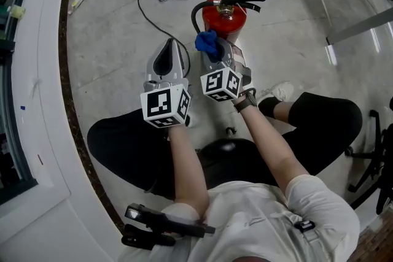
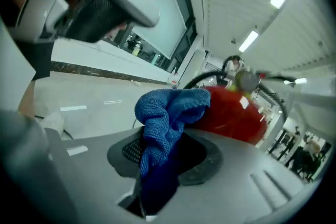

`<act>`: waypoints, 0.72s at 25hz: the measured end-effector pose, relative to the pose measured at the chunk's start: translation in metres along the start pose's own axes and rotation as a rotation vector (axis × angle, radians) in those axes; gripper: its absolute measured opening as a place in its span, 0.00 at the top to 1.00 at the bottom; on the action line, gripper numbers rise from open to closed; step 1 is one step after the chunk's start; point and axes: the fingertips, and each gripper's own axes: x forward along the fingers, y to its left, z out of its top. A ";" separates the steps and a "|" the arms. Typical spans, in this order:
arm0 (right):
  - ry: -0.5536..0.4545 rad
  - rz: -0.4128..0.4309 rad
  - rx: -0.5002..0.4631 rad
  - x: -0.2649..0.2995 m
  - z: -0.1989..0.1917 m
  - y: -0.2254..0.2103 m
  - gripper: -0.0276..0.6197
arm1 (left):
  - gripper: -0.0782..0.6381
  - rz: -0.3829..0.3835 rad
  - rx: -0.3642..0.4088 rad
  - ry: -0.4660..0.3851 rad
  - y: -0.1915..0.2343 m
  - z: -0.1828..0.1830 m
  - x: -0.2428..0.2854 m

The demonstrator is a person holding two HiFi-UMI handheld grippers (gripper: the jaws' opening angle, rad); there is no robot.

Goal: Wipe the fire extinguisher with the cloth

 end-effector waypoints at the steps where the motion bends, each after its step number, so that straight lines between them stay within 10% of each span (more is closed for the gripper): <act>1: 0.045 0.024 0.001 0.012 -0.024 0.015 0.76 | 0.89 0.001 -0.001 0.003 0.001 -0.002 -0.001; 8: 0.343 0.123 -0.253 0.077 -0.176 0.108 0.76 | 0.89 0.020 -0.011 0.029 0.018 -0.017 -0.003; 12: 0.401 0.043 -0.408 0.090 -0.212 0.126 0.75 | 0.89 0.036 -0.022 0.056 0.027 -0.031 -0.002; 18: 0.552 0.083 -0.403 0.095 -0.258 0.140 0.75 | 0.89 0.037 -0.024 0.084 0.029 -0.042 0.001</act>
